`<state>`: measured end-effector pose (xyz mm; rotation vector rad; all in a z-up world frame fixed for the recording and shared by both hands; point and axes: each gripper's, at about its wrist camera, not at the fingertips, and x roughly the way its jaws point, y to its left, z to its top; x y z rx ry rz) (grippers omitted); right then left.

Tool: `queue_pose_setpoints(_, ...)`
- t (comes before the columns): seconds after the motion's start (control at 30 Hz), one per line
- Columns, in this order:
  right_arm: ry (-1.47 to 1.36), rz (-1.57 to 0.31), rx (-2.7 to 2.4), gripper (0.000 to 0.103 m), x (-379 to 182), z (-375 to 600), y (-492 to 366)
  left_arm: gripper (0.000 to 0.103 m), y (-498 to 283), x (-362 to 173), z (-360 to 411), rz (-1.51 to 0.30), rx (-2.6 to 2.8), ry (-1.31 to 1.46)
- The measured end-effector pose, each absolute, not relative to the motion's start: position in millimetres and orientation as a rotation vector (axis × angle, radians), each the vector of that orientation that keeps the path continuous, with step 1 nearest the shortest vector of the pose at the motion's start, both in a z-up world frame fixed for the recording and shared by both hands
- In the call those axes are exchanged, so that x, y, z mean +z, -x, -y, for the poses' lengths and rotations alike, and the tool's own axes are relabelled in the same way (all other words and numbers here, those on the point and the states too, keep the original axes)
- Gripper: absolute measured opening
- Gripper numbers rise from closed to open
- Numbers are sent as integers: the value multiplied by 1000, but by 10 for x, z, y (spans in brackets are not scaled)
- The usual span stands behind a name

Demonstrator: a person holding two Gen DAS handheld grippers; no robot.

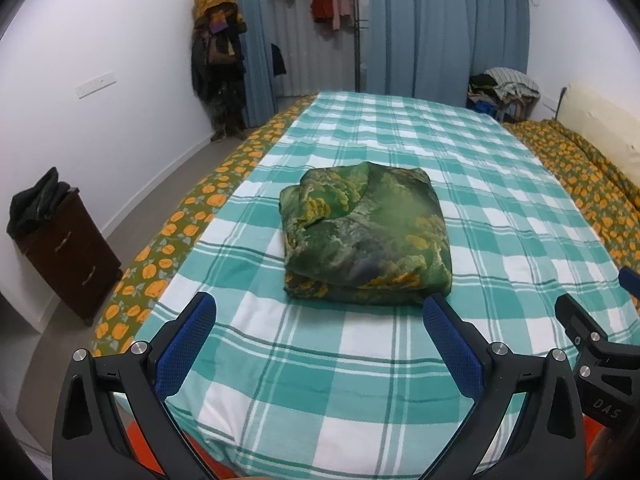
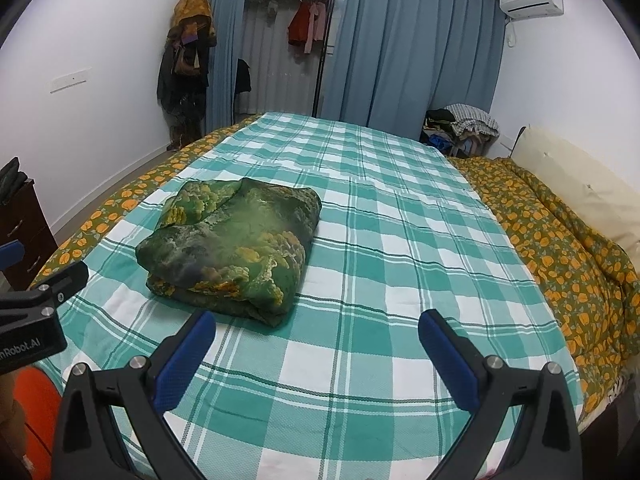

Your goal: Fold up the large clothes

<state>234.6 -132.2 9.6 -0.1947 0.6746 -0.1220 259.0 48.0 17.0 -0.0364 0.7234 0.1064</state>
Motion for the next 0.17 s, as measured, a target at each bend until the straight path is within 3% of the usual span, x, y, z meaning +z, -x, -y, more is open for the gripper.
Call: queue_pose_setpoints(0.17,189,-687,-127,103,68,1343,-2353,103,-2599,167,-410,-720,103,3)
